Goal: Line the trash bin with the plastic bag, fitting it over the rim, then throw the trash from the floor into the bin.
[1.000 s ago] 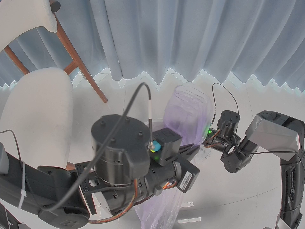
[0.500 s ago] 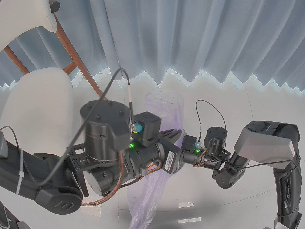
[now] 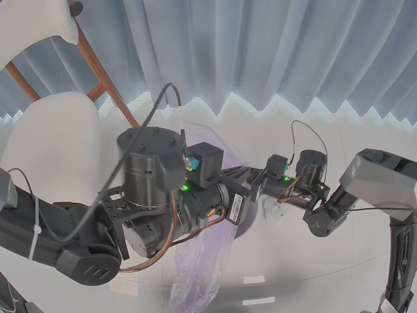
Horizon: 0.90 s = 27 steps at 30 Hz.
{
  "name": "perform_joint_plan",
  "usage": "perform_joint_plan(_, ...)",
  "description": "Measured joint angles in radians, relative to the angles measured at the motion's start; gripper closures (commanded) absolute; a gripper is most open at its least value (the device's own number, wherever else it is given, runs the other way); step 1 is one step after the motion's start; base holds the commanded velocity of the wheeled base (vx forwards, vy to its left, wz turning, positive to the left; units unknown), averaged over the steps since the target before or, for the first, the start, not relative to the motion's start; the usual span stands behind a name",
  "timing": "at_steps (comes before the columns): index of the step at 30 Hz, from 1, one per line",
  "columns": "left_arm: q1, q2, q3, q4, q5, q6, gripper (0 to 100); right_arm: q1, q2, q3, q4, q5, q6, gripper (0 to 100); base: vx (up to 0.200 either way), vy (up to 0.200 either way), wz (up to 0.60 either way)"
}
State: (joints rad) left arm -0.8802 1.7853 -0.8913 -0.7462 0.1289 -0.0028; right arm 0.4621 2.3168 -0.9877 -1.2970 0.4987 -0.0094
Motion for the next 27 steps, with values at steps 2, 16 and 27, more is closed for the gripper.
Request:
perform_joint_plan(2, 0.004, 0.009, -0.015, 0.0, 0.0, -0.001, 100, -0.02, -0.048, 0.011, 0.016, -0.006, 0.021, 100, 0.0, 0.0, 0.0)
perform_joint_plan(16, 0.087, 0.06, -0.099, 0.002, 0.004, 0.002, 100, -0.016, -0.22, 0.503, -0.066, -0.043, 0.028, 100, 0.0, 0.0, 0.0)
perform_joint_plan(27, 0.133, 0.096, -0.185, 0.006, 0.009, 0.003, 100, 0.218, -0.042, 0.647, -0.254, -0.104, 0.056, 100, 0.0, 0.0, 0.0)
